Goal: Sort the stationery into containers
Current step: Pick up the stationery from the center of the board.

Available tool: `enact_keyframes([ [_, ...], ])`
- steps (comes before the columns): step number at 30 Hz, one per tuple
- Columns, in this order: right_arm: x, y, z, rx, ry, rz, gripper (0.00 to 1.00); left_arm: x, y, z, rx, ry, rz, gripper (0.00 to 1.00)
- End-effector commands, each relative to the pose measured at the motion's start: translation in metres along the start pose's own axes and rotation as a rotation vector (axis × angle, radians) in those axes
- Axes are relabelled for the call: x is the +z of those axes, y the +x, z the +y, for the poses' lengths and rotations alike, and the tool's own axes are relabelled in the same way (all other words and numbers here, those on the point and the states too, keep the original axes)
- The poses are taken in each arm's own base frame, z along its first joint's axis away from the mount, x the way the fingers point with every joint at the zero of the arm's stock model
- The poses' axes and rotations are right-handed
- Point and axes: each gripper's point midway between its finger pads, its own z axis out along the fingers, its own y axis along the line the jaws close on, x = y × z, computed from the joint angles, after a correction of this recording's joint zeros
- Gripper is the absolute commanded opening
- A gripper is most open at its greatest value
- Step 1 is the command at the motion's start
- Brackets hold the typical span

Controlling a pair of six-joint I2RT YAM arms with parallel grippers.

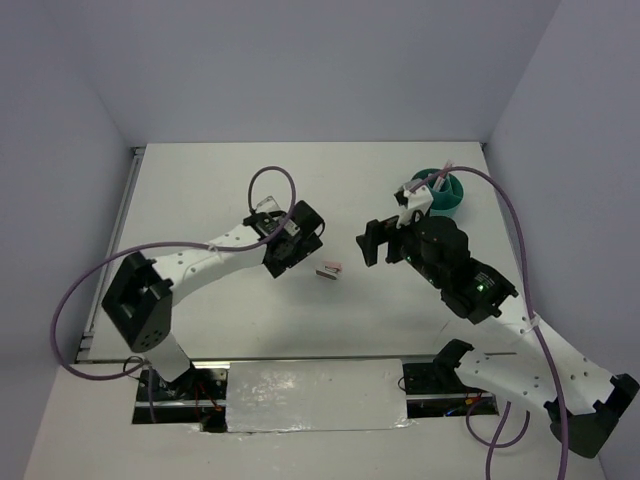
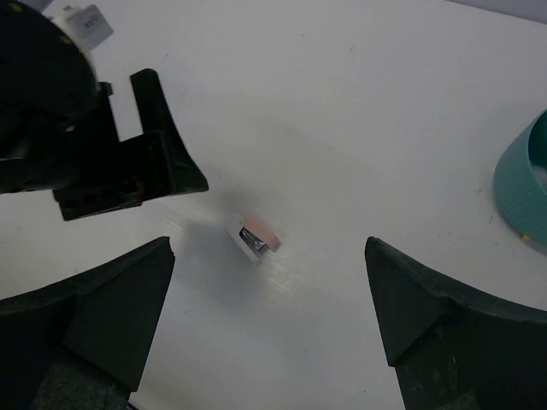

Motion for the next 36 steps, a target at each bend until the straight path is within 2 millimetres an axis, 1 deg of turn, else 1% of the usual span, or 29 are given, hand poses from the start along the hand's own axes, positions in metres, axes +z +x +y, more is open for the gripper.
enact_keyframes([
  [1,-0.007,0.013,0.000,0.043,-0.004,0.023,1.00,0.017,0.010,-0.005,-0.134,-0.088,0.022,0.99],
  [2,-0.008,0.014,0.001,0.043,-0.012,0.023,1.00,0.021,0.015,-0.010,-0.135,-0.086,0.045,0.99],
  [3,-0.008,0.019,0.002,0.044,-0.023,0.033,1.00,0.030,0.018,-0.018,-0.137,-0.097,0.055,0.99],
  [5,-0.006,0.026,0.004,0.042,-0.035,0.048,1.00,0.042,0.025,-0.026,-0.123,-0.125,0.082,0.98],
  [8,-0.004,0.035,0.008,0.041,-0.056,0.069,1.00,0.048,0.031,-0.031,-0.119,-0.147,0.106,0.97],
  [11,-0.005,0.040,0.011,0.039,-0.078,0.077,1.00,0.061,0.040,-0.025,-0.134,-0.183,0.121,0.95],
  [13,-0.005,0.039,0.012,0.040,-0.086,0.066,1.00,0.065,0.043,-0.025,-0.133,-0.193,0.129,0.94],
  [14,-0.005,0.040,0.012,0.039,-0.088,0.068,1.00,0.071,0.047,-0.026,-0.125,-0.202,0.137,0.94],
  [17,-0.006,0.040,0.013,0.037,-0.100,0.063,1.00,0.079,0.054,-0.026,-0.110,-0.226,0.158,0.91],
  [19,-0.007,0.041,0.014,0.034,-0.105,0.060,1.00,0.083,0.061,-0.027,-0.110,-0.225,0.187,0.87],
  [20,-0.006,0.043,0.014,0.032,-0.105,0.063,1.00,0.086,0.065,-0.024,-0.111,-0.234,0.199,0.87],
  [21,-0.007,0.042,0.013,0.033,-0.103,0.057,1.00,0.088,0.068,-0.026,-0.115,-0.224,0.211,0.86],
  [24,-0.009,0.043,0.014,0.034,-0.109,0.055,1.00,0.093,0.071,-0.022,-0.110,-0.246,0.212,0.85],
  [26,-0.010,0.043,0.014,0.034,-0.116,0.053,1.00,0.093,0.071,-0.019,-0.108,-0.260,0.211,0.62],
  [27,-0.011,0.041,0.015,0.034,-0.119,0.045,1.00,0.093,0.071,-0.017,-0.111,-0.264,0.207,0.51],
  [28,-0.012,0.041,0.015,0.034,-0.121,0.042,1.00,0.094,0.072,-0.014,-0.115,-0.263,0.207,0.37],
  [30,-0.013,0.040,0.015,0.037,-0.126,0.034,1.00,0.091,0.071,-0.016,-0.123,-0.245,0.212,0.30],
  [31,-0.013,0.040,0.017,0.041,-0.134,0.031,1.00,0.090,0.072,-0.015,-0.121,-0.246,0.211,0.23],
  [32,-0.013,0.042,0.019,0.049,-0.148,0.033,1.00,0.086,0.068,-0.016,-0.116,-0.236,0.202,0.14],
  [33,-0.012,0.040,0.023,0.056,-0.169,0.017,1.00,0.083,0.067,-0.017,-0.110,-0.230,0.196,0.00],
  [34,-0.011,0.048,0.027,0.076,-0.187,0.027,1.00,0.076,0.063,-0.018,-0.107,-0.211,0.188,0.00],
  [36,-0.008,0.048,0.029,0.111,-0.195,0.000,1.00,0.067,0.056,-0.021,-0.101,-0.178,0.150,0.00],
])
